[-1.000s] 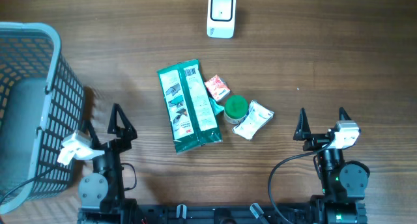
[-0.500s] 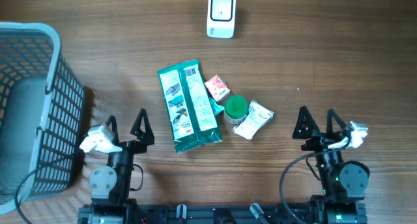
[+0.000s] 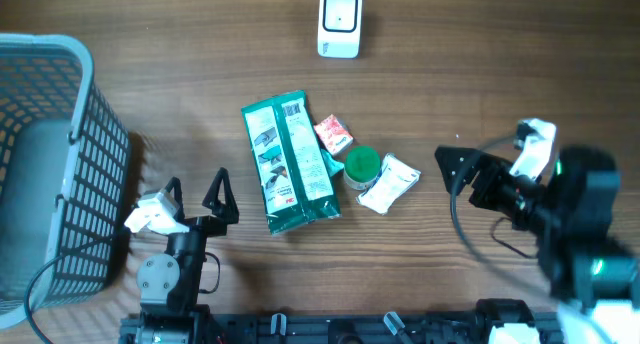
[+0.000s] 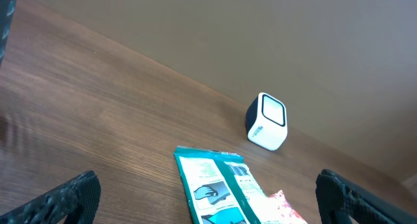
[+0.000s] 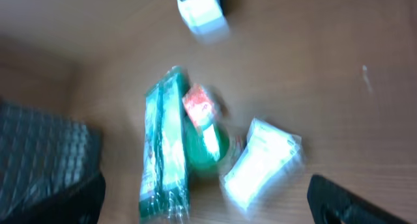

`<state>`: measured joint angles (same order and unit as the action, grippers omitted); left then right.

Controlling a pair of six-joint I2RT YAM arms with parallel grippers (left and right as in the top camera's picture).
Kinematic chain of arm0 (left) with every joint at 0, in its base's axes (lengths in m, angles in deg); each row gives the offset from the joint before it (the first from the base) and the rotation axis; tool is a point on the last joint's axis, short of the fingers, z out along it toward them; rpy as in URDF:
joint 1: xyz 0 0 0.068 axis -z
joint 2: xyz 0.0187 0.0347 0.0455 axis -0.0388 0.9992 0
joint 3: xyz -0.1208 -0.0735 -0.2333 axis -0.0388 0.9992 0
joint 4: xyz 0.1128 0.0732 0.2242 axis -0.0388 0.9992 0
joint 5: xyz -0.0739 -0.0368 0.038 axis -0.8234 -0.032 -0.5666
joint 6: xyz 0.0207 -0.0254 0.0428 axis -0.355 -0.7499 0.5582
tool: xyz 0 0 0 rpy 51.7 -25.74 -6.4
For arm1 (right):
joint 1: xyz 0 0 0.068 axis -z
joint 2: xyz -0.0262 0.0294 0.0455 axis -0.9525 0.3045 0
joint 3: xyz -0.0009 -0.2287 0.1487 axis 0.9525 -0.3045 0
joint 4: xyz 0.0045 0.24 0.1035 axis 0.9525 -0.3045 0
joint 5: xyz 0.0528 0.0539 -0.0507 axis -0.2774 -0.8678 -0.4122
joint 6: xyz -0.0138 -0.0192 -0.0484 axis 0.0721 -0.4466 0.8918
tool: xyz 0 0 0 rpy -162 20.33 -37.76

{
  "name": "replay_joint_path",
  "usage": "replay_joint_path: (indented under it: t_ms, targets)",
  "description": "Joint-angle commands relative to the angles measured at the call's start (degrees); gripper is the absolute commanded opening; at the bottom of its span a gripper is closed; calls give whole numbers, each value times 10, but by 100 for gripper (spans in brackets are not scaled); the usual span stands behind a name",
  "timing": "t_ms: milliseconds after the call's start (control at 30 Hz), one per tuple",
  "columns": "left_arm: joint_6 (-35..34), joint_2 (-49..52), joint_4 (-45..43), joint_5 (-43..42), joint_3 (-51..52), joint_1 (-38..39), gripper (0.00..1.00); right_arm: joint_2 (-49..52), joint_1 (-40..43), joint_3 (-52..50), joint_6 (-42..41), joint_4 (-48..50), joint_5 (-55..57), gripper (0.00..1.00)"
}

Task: Scan the item barcode
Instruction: 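Reach the right gripper to the green-capped jar and grasp it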

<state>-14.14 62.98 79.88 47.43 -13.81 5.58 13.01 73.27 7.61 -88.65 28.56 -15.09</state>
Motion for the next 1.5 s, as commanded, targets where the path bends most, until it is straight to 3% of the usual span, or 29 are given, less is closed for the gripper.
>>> replay_joint_path:
  t_ms: [0, 67, 200, 333, 400, 667, 1033, 1267, 1467]
  targets:
    - [10, -3, 0, -7, 4, -3, 100, 170, -65, 161, 56, -105, 71, 99]
    - [10, -3, 0, -7, 4, -3, 100, 287, -141, 229, 54, -155, 69, 100]
    - [10, -3, 0, -7, 4, -3, 100, 417, -225, 232, 11, -43, -5, 100]
    - [10, -3, 0, -7, 4, -3, 100, 520, -292, 232, -102, -11, 184, 99]
    - [10, -3, 0, -7, 4, -3, 100, 553, -301, 232, -107, -11, 197, 100]
    - [10, -3, 0, -7, 4, -3, 100, 610, -301, 232, -70, -28, 235, 100]
    - [10, -3, -1, -7, 4, -3, 100, 608, -300, 239, -50, -28, 235, 100]
    - [10, -3, 0, -7, 4, -3, 100, 608, -301, 240, 100, -28, 252, 100]
    - [10, -3, 0, -7, 4, -3, 100, 609, -301, 275, 121, -45, 269, 100]
